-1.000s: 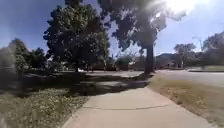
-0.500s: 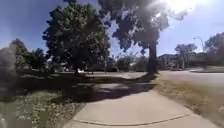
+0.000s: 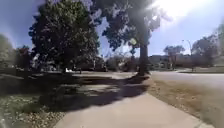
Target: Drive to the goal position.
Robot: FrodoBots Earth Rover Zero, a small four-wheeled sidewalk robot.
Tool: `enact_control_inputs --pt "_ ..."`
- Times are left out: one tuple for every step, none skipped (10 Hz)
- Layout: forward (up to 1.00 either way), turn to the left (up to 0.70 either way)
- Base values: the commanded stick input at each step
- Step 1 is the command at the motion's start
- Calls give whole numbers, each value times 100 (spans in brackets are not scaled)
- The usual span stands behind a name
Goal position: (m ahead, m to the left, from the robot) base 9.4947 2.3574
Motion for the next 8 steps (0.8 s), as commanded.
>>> enact_control_inputs --pt "85 0" --pt "85 0" --pt "85 0" --pt "85 0" --pt "85 0" --pt "85 0" --pt "85 0" --pt "85 0"
